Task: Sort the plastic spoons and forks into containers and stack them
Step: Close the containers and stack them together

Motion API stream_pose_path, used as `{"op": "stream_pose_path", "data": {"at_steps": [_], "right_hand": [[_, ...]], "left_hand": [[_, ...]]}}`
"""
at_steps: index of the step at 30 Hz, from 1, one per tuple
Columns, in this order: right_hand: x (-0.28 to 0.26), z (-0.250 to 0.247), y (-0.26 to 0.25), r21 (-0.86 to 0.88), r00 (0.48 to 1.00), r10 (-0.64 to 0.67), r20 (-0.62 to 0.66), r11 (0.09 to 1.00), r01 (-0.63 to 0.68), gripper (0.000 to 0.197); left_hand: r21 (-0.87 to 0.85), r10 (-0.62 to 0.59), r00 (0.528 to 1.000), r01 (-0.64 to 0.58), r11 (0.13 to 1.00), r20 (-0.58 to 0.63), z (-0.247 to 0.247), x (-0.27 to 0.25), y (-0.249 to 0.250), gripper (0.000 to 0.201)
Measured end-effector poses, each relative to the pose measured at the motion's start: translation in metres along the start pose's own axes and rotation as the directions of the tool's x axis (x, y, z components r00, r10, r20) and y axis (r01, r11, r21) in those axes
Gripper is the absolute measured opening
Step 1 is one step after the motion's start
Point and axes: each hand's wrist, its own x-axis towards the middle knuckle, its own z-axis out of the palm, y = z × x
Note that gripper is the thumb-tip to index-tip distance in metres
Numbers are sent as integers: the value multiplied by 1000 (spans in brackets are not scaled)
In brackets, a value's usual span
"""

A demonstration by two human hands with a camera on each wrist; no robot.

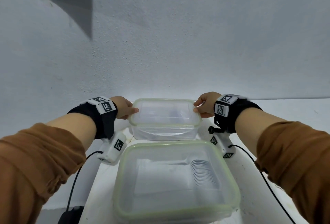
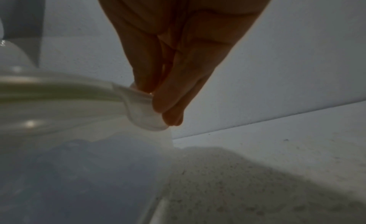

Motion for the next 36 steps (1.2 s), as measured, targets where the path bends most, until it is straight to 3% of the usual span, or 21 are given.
{"op": "stream_pose_path", "data": {"at_steps": [6,9,11,13,15,17,21,28,36], "right_hand": [[4,1,4,30,1000,1,-9,1000,-1,15],[4,3,7,79,1000,-5,-17,997,6,14],[5,2,8,115,1000,15,1,993,-15,12],[7,-1,5,85,998,24,58,996,-29,14],[13,-7,1,-151,993,-36,115,987,53,33],[18,-13,-7,-403,975,-126,181,895,191,54],[28,-10,-20,-429,911,-242,334,822,375,53],[49,-2,-23,-385,831,-304,466,776,500,54],[59,-2,-15,-286,793,-316,522,811,511,54]], "left_hand": [[-242,21,1000,-25,970,-16,8,0,-6,38],[-193,41,998,-50,980,-50,10,-6,-4,39],[-51,70,997,-71,996,-21,10,-13,0,43],[78,91,995,-93,993,30,9,-19,3,53],[152,106,992,-115,982,69,10,-22,6,74],[214,83,991,-104,971,102,15,-23,9,102],[280,9,988,-52,959,154,23,-25,14,126],[244,-54,986,14,970,158,27,-29,18,129],[203,-84,989,58,977,119,29,-30,21,129]]}}
